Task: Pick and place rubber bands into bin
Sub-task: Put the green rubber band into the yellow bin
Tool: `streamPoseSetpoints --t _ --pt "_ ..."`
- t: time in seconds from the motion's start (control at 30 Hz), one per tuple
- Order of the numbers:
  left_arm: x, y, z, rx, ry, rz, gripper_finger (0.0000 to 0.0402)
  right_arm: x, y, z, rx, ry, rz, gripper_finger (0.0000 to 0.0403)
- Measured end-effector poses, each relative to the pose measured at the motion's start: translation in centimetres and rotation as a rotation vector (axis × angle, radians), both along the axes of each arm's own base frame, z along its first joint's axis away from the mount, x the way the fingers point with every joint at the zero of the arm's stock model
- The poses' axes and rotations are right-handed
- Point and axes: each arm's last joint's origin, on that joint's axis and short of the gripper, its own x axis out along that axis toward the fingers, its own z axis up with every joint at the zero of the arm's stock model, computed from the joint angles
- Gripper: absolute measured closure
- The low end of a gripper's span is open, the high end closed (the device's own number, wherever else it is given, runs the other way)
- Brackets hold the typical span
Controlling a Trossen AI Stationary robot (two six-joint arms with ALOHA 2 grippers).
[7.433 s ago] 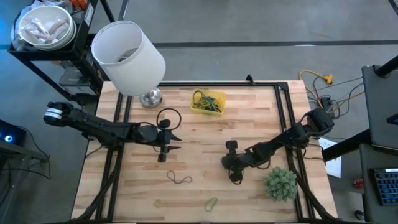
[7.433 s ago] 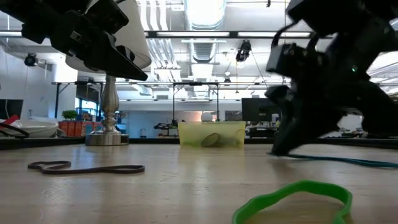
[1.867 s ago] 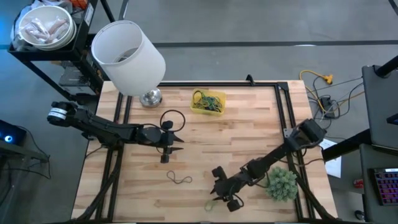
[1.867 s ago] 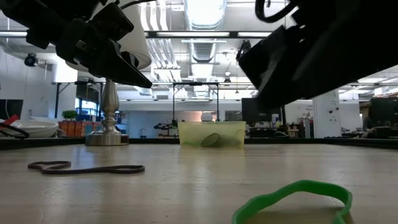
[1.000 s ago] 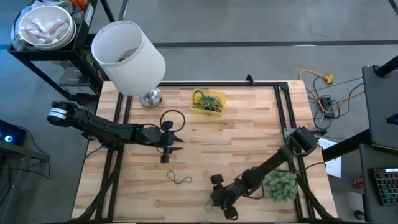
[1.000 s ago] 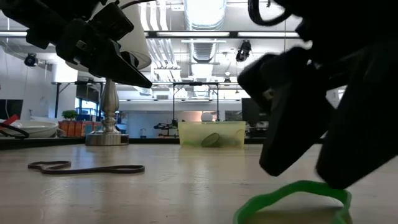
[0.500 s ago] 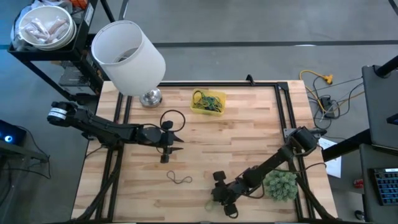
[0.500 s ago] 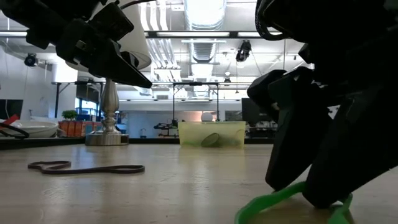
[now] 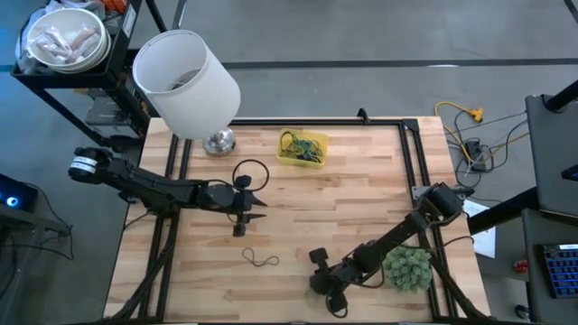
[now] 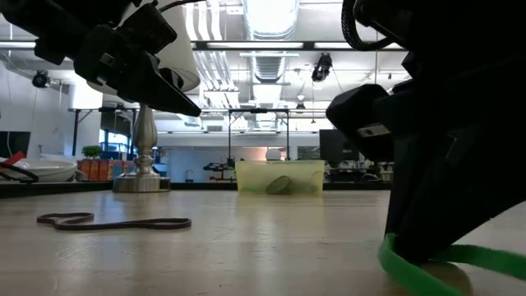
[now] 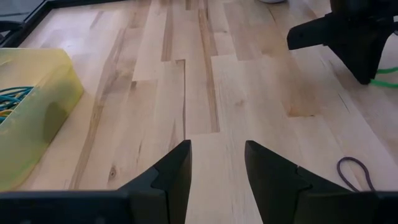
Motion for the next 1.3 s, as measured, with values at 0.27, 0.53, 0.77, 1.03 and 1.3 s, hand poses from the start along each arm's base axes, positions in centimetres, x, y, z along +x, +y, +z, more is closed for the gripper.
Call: streamPoseSetpoints --t 0.27,0.53,0.77,1.03,1.3 --pt "0.0 0.0 0.0 0.0 0.0 0.0 0.0267 0.6 0.1 1.9 -0.161 -0.068 0.057 0.0394" --pt "0.0 0.0 0.0 0.0 -0.001 0.0 0.0267 0.5 -1.0 5.5 -0.435 -0.171 -0.051 0.0395" --pt "0.0 0.0 0.1 -0.001 -0.009 0.0 0.0267 0.9 -3.7 8.6 -0.733 -0.285 -0.208 0.0395" --pt "0.0 0.0 0.1 -0.02 -0.005 0.011 0.0267 2.7 -10.1 11.5 -0.805 -0.286 -0.411 0.0394" --pt "0.1 0.0 0.2 -0.017 -0.016 0.01 0.0267 3.7 -18.3 13.3 -0.826 -0.235 -0.632 0.0394"
